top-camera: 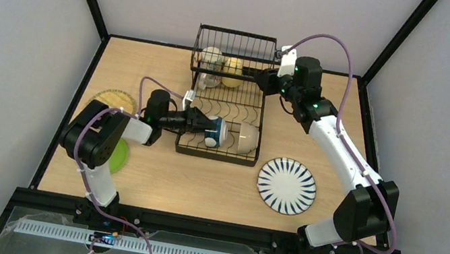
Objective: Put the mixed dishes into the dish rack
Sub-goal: Insert the bowl into the dish rack.
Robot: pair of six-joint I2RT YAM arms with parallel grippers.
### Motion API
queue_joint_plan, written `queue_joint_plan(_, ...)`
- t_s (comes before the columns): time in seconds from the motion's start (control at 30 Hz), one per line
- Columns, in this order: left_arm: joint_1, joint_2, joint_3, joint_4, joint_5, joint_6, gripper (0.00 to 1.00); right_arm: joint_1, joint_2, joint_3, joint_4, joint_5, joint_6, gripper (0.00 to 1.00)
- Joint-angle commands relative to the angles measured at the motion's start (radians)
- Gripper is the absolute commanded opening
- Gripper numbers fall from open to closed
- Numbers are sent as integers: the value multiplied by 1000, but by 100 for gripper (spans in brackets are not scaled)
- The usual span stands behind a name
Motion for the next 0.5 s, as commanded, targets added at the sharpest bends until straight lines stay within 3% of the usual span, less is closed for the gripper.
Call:
queue_joint_plan(0.0, 7, -30, 12, -15, -13, -4, 85, -5, -27, -5, 20, -16, 8, 100)
queue_joint_plan(0.47, 41, -107, -3, -165, -29, 86, 86, -5, -36, -1, 21, -27, 10, 100)
